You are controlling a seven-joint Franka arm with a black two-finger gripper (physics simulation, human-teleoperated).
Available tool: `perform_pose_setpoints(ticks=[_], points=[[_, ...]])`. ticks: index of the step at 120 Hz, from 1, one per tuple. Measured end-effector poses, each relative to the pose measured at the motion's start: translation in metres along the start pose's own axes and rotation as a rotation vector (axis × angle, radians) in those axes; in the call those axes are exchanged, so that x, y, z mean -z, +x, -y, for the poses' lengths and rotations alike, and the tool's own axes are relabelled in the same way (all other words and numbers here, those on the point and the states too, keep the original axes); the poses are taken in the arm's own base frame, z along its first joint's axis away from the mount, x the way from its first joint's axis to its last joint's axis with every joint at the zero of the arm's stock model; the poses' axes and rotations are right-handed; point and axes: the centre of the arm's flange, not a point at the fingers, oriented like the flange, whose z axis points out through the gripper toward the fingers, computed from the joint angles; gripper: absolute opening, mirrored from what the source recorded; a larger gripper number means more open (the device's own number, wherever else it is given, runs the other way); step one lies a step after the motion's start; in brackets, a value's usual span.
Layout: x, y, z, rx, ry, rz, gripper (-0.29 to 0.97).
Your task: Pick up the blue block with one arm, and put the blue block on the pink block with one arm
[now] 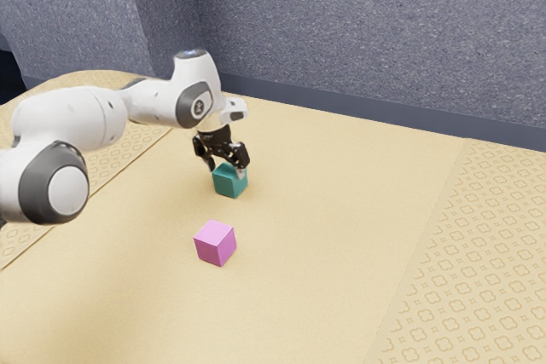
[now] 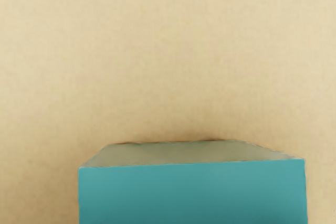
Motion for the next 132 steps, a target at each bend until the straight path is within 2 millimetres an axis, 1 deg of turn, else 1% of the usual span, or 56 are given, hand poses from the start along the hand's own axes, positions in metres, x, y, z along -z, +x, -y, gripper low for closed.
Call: perform_pose_setpoints(ticks=[6,30,46,54,61,70,80,86,92,100,107,113,132], points=[[-0.004,0.000,-0.001,-0.002,-0.002,0.000,0.65],[-0.007,0.001,-0.001,-0.002,-0.002,-0.008,0.39],[-0.007,0.001,0.001,-0.001,0.011,-0.005,0.35],[0.004,0.000,0.003,-0.005,0.034,0.004,0.33],[0.027,-0.003,0.000,-0.014,0.058,0.002,0.33],[0.048,-0.017,-0.009,-0.026,0.079,0.025,0.33],[0.051,-0.040,-0.024,-0.034,0.090,0.055,0.34],[0.058,-0.052,-0.038,-0.038,0.091,0.053,0.34],[0.065,-0.068,-0.055,-0.045,0.092,0.046,0.35],[0.076,-0.089,-0.072,-0.044,0.099,0.028,0.35],[0.076,-0.112,-0.081,-0.036,0.103,0.018,0.35],[0.075,-0.127,-0.086,-0.026,0.106,0.003,0.35],[0.079,-0.150,-0.103,0.010,0.093,-0.054,0.35]])
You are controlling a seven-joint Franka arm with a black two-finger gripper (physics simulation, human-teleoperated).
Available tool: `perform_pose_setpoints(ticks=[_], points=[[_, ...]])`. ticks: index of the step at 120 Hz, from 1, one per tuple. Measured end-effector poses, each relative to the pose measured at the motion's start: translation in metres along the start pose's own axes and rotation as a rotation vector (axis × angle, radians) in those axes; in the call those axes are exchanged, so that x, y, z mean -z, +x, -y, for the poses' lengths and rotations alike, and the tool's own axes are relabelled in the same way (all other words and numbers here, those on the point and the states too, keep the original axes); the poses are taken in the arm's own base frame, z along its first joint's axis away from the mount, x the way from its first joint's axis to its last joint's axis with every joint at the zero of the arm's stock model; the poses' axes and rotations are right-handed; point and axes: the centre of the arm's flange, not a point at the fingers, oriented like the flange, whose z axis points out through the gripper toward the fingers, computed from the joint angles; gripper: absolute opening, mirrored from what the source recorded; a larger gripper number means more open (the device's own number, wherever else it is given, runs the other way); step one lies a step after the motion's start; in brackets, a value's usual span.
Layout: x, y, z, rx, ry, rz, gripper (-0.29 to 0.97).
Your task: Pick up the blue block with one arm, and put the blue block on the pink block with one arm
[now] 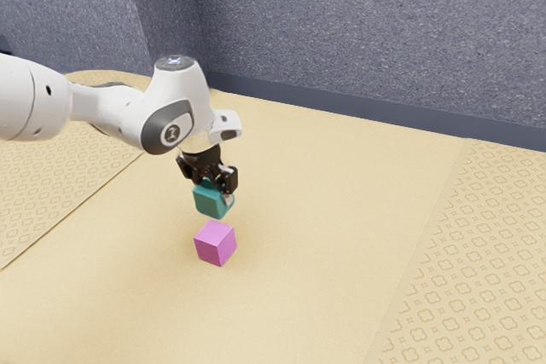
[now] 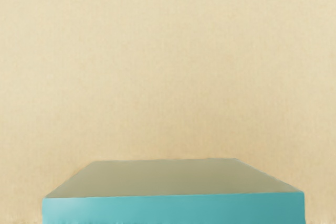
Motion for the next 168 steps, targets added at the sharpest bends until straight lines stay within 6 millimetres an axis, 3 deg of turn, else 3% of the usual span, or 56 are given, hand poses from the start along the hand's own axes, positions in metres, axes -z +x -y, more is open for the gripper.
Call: perform_pose_setpoints(ticks=[42,62,102,113,121,132,141,152,168], points=[[-0.007,-0.038,-0.010,0.097,-0.004,0.005,0.35],[-0.007,-0.042,-0.016,0.122,-0.005,0.004,0.35],[-0.001,-0.040,-0.025,0.115,-0.004,-0.007,0.60],[0.022,-0.031,-0.025,0.116,0.004,-0.034,0.63],[0.050,-0.017,-0.025,0.124,0.007,-0.055,0.64],[0.102,0.006,-0.020,0.161,-0.010,-0.074,0.66],[0.144,0.010,-0.019,0.184,-0.030,-0.068,0.66],[0.181,0.004,-0.020,0.195,-0.052,-0.042,0.67],[0.233,-0.026,-0.014,0.202,-0.067,-0.001,0.67]])
